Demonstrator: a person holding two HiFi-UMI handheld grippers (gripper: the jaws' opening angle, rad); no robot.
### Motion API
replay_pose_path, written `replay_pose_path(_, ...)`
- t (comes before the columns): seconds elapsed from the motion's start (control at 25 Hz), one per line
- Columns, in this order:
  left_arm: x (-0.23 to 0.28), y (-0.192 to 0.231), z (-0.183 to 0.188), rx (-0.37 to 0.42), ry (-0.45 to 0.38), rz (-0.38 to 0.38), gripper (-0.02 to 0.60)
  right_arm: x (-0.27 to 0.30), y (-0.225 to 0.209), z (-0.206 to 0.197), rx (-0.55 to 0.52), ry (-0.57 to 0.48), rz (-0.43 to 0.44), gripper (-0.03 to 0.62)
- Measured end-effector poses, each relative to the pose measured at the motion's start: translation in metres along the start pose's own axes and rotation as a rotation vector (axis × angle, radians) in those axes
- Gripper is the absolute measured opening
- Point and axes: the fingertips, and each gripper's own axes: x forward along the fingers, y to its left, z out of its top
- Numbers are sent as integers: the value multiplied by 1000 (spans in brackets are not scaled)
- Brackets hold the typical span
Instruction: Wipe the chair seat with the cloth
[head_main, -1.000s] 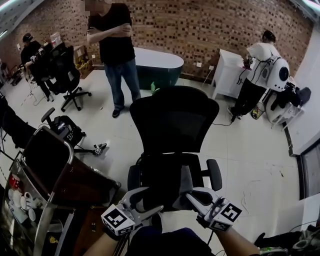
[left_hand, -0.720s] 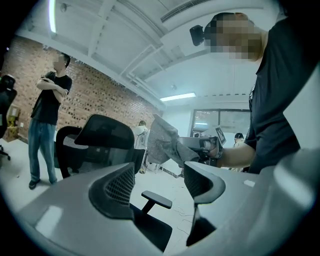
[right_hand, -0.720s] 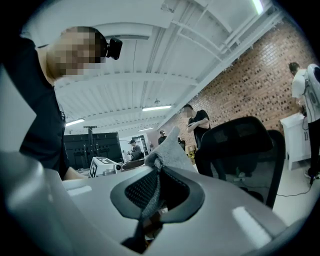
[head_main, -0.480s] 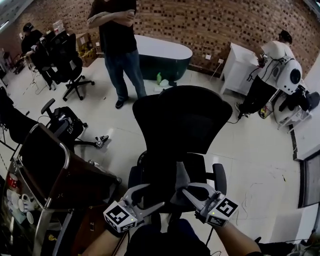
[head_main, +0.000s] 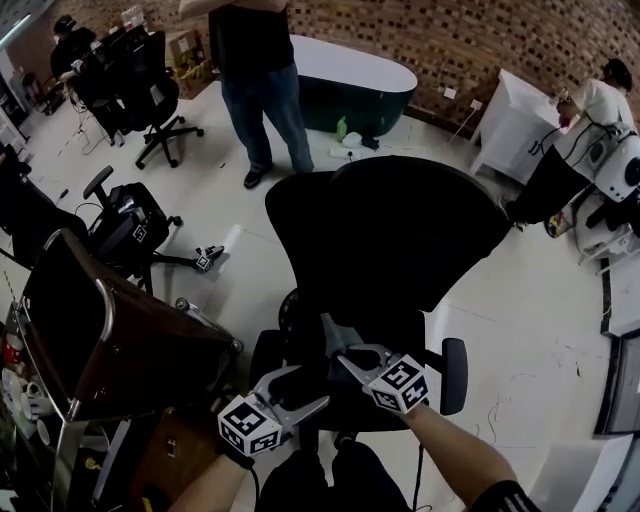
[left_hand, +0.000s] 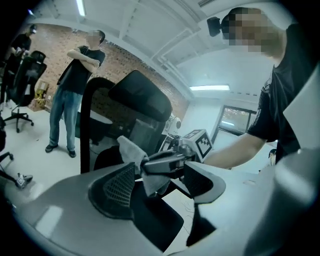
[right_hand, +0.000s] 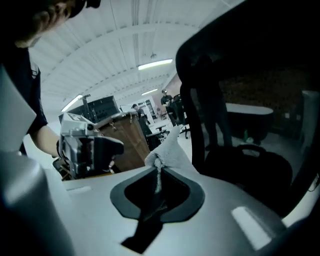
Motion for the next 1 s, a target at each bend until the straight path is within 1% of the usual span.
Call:
replay_pose_path(0.12, 14, 23, -24, -33, 29, 18, 331, 54, -29, -42, 9, 105, 15, 25)
replay_pose_path(0.24, 26, 43, -46, -48, 52, 29, 331, 101, -55, -76, 26, 170, 20, 25)
replay_pose_path(0.4, 36, 70, -68, -72, 55, 50, 331, 157, -92, -123, 9, 260, 4, 25)
replay_pose_path(0.52, 45, 88, -78, -99, 43, 60, 331, 187, -113, -144, 3, 322, -7, 25)
replay_pose_path(0.64, 57, 98, -85, -105, 34, 58, 331, 216, -127, -168, -11, 371, -4, 25)
replay_pose_path(0.76, 69, 104, -83, -110, 20, 55, 331, 239, -136, -189, -55, 415, 6, 25)
replay_pose_path(0.88, 79, 109, -84, -112, -2, 40, 331, 257, -147, -200, -84, 439, 6, 25)
replay_pose_path(1.0, 81, 109, -95, -117, 12, 35, 331, 268, -149, -219, -101, 475, 6, 25)
